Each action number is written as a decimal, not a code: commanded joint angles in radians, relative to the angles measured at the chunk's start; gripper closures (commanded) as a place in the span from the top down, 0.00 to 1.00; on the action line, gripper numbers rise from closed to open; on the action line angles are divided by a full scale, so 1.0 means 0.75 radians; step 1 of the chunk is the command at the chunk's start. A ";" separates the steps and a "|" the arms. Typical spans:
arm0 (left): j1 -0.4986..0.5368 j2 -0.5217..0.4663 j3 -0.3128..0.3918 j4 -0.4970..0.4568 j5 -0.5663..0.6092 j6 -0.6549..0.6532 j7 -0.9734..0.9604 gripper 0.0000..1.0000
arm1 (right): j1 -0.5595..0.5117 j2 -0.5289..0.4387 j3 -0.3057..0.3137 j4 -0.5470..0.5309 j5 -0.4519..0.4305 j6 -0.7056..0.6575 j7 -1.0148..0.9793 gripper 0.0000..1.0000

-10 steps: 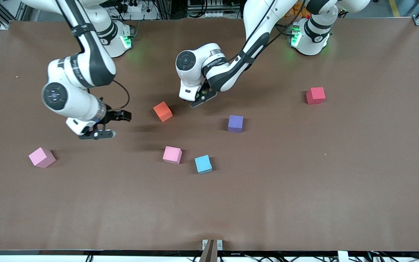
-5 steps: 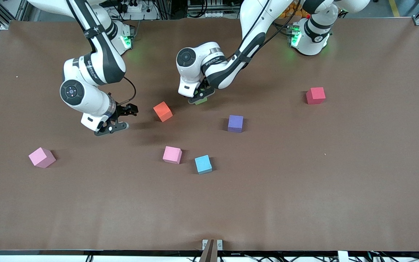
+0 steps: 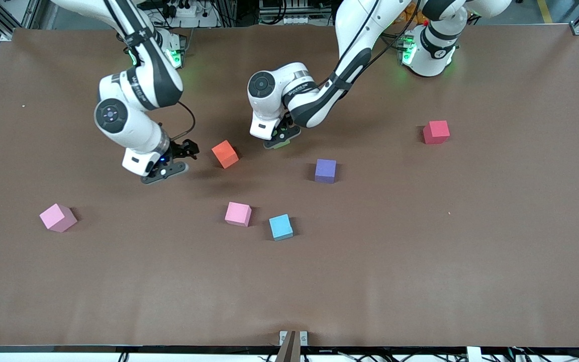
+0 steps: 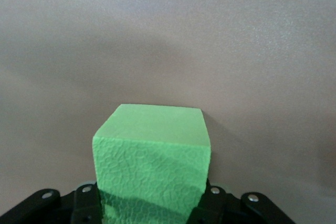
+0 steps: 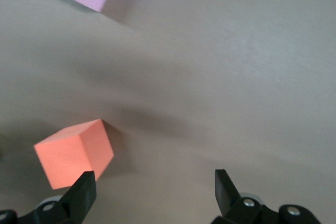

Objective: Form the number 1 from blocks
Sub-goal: 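Lift the green cube with the left gripper while the right gripper grasps orange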

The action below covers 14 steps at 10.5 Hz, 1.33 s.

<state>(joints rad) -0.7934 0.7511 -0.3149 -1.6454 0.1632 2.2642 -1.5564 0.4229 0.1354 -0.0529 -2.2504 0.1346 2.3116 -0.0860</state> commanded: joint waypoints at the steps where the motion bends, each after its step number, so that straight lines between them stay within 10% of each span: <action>1: 0.009 -0.107 -0.028 -0.166 0.065 0.018 0.046 0.00 | 0.027 -0.048 0.056 -0.065 0.025 0.075 0.000 1.00; 4: 0.009 -0.273 -0.083 -0.387 0.065 0.112 0.103 0.00 | 0.029 -0.054 0.069 -0.149 0.062 0.188 0.000 1.00; 7: 0.031 -0.280 -0.140 -0.428 0.061 0.131 0.178 0.00 | 0.037 -0.042 0.069 -0.157 0.231 0.201 -0.010 1.00; 10: 0.327 -0.265 -0.389 -0.498 0.044 0.182 0.345 0.00 | 0.090 0.012 0.069 -0.157 0.234 0.231 -0.016 1.00; 14: 0.358 -0.235 -0.445 -0.492 0.042 0.192 0.320 0.00 | 0.154 0.093 0.071 -0.157 0.234 0.325 -0.016 1.00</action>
<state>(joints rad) -0.5263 0.5697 -0.6297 -2.0004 0.1897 2.3835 -1.2964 0.5188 0.1810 0.0027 -2.3582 0.2833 2.5105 -0.0853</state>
